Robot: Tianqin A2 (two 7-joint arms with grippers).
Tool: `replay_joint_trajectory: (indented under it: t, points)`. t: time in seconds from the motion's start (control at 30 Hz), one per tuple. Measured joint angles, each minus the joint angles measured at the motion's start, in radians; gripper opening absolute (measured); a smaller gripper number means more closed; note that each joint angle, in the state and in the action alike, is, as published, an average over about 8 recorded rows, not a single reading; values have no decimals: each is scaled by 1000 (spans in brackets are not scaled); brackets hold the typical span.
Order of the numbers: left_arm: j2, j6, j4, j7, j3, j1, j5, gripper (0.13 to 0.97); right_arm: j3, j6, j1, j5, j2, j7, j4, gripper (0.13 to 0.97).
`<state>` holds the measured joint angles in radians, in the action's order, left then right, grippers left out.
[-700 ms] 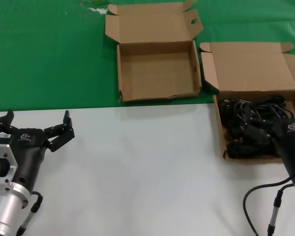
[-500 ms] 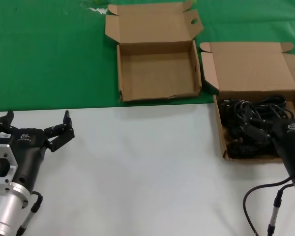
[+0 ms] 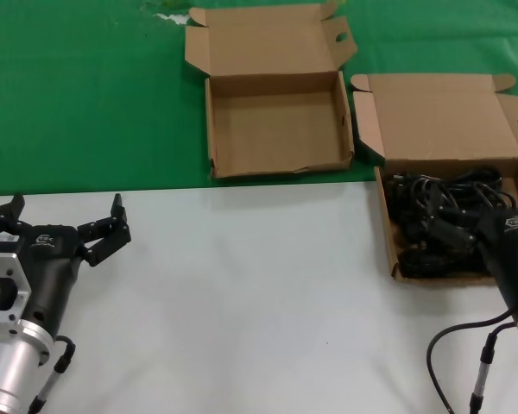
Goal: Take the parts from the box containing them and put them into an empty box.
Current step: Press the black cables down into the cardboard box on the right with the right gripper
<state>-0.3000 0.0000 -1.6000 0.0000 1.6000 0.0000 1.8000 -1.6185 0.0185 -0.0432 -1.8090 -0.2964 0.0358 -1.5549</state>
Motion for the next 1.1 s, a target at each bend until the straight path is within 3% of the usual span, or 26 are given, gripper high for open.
replay_joint_trajectory:
  t: [1.1]
  points:
    - [0,0,0,0,0,0,0,961,0,0,0,0,0,0,0,966]
